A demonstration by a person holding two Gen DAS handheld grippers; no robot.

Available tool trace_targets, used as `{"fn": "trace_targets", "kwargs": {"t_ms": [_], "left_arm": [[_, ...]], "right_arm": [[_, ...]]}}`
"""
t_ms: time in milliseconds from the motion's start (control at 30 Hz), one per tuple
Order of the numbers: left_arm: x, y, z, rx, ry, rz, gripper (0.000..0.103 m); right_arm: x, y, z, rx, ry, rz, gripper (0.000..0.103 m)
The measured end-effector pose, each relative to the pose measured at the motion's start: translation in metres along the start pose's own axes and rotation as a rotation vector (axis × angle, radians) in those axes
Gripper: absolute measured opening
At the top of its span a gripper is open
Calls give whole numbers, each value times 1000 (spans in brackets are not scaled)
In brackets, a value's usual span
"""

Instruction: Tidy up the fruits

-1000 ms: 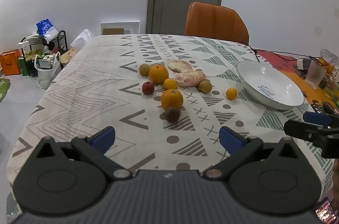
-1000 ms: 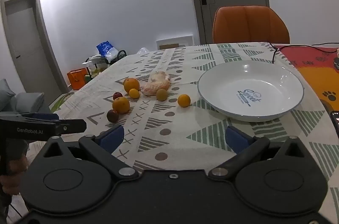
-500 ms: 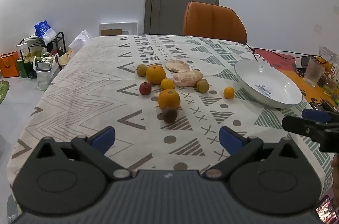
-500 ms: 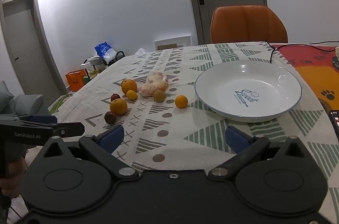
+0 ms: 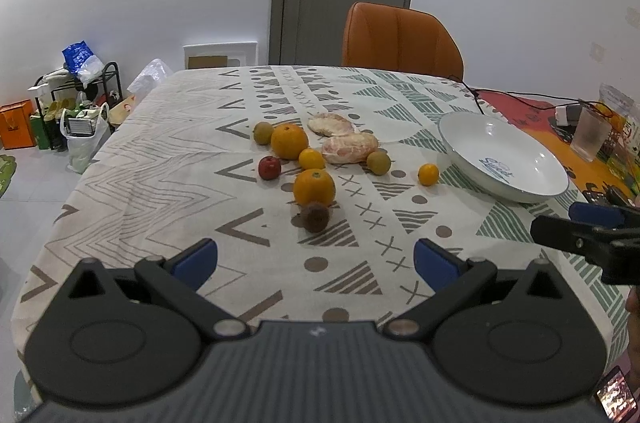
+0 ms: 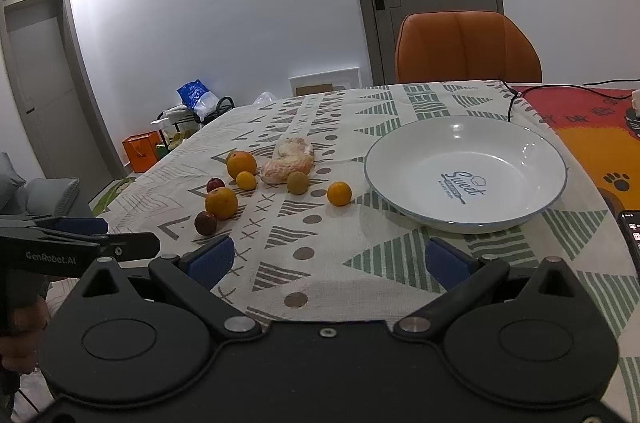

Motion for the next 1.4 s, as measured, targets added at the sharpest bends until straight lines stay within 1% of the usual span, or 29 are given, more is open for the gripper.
{"fn": "trace_targets", "kwargs": {"t_ms": [233, 367, 667, 1400], "left_arm": [[4, -2, 4, -4, -11, 8, 103], [6, -7, 9, -19, -32, 2, 103], [2, -9, 4, -19, -15, -4, 103], [4, -6, 5, -25, -8, 4, 103]], "right_arm": [[3, 2, -1, 16, 0, -5, 103], [5, 5, -1, 8, 3, 2, 103], [5, 4, -1, 8, 5, 0, 103], [5, 2, 2, 0, -2, -6, 103]]}}
Point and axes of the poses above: each gripper's, at about its wrist camera, not at the fingertips, and z roughly against the way its jaws point, y to its left, x to its top, the point moved 1 cm from there along -z, roughly the way its jaws point, and after that the axes turned 12 degrees about z, right-handed, at the moved point
